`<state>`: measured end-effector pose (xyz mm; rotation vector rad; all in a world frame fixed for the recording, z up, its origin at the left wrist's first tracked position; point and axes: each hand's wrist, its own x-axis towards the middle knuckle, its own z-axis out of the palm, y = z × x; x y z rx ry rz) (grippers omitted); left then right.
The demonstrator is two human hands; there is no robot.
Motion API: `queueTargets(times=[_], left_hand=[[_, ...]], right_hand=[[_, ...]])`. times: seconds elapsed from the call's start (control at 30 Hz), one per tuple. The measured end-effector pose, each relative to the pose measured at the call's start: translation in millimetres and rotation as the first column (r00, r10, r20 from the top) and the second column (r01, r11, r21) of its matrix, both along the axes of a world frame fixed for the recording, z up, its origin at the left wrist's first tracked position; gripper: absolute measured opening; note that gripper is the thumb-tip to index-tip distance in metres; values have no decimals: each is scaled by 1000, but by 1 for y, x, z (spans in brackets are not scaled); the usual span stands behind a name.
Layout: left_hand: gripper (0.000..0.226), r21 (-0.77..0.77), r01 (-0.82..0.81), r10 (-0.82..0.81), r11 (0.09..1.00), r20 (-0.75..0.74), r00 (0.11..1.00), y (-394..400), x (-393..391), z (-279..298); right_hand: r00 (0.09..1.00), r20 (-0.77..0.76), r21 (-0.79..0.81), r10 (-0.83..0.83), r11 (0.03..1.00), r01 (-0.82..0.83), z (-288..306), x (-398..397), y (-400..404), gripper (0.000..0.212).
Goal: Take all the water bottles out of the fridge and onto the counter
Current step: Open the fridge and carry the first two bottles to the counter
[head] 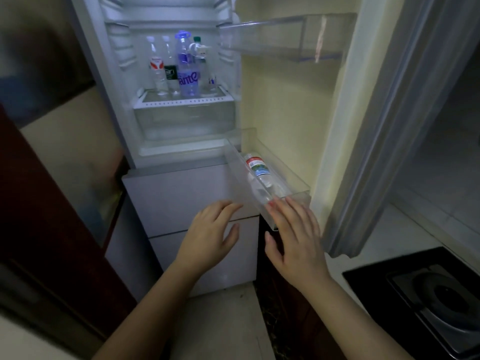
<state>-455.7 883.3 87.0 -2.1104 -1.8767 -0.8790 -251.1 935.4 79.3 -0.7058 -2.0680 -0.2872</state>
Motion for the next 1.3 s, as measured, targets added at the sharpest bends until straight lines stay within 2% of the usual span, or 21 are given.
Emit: queueTargets(times=[0.17,0.37,0.5,0.63,0.9,1.1,1.3], left_hand=[[44,-33,-46,45,998,-27,999,-13,-38,15],[51,-57,-155,150,986,-80,985,-22,-92,32],[59,-51,-209,203,977,-111,973,-26,-121,39],[53,-34,-264,256,964,-159,954,-16,-149,54],[56,7,-324,317,946,-217,923,9,-196,94],[56,125,-339,360,932,-221,907,41,-216,114],[67,141,-348,375,927,-302,877,88,-239,129]], right_hand=[[990,122,-161,71,986,-51,16,-54,6,59],[960,271,-276,75,961,3,35,-118,34,61],[968,248,-273,46,962,24,51,-155,46,60],[969,243,-271,35,962,33,69,-185,52,61],[979,201,-257,-38,962,91,97,-223,79,61],[981,173,-209,-86,970,122,115,-247,107,56],[980,170,-182,-101,974,132,138,-276,152,59]])
